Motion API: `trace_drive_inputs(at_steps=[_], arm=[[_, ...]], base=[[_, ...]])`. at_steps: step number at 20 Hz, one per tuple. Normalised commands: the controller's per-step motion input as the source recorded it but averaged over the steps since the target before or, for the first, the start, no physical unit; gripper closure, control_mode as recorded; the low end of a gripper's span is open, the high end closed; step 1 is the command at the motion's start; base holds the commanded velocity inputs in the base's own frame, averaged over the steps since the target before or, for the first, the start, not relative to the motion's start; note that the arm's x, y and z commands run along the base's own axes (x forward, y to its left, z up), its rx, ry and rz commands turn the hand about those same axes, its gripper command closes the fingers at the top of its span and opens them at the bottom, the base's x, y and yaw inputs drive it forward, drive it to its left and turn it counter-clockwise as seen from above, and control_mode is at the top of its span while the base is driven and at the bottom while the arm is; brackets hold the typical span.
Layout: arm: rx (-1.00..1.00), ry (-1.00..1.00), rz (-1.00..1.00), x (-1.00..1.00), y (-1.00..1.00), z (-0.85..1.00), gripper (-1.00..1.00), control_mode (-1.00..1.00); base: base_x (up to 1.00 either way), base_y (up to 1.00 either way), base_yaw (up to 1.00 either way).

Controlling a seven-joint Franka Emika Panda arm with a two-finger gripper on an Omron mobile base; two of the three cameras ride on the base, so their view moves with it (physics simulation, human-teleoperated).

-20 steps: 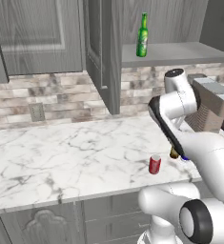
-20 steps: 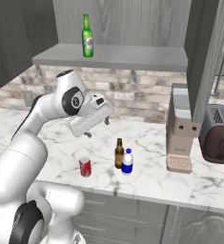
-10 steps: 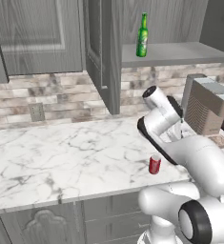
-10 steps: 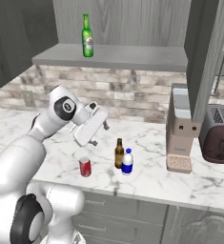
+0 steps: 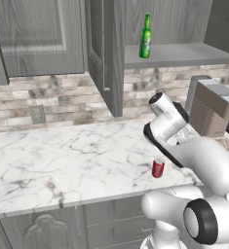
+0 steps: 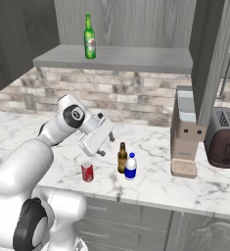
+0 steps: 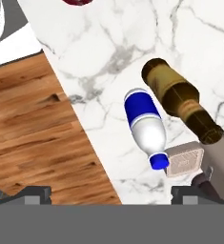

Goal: Sort all alcoholic drinks to one cabinet, and non-alcoholic drinks to the other.

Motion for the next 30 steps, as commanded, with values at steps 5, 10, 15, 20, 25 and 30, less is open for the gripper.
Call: trace_drive_inputs(at_steps=[5, 10, 15, 20, 25, 30], arm=[[0.01, 0.14, 0.07, 0.06, 0.0, -0.09, -1.0, -1.0], [0.0, 0.01, 0.08, 0.1, 0.0, -0.16, -1.0, -1.0], [0.0, 0.0, 0.11, 0.03, 0.0, -0.26, -1.0, -1.0], [0.0, 0.0, 0.09, 0.12, 0.0, -0.26, -1.0, -1.0], [0.0, 0.0, 0.02, 0.27, 0.0, -0.19, -1.0, -1.0], [0.0, 0.0, 0.0, 0.34, 0.0, -0.26, -1.0, -1.0]], base=[[0.0, 0.0, 0.0], [0.0, 0.0, 0.0], [0.0, 0.0, 0.0], [0.0, 0.0, 0.0], [0.0, 0.0, 0.0], [0.0, 0.0, 0.0]])
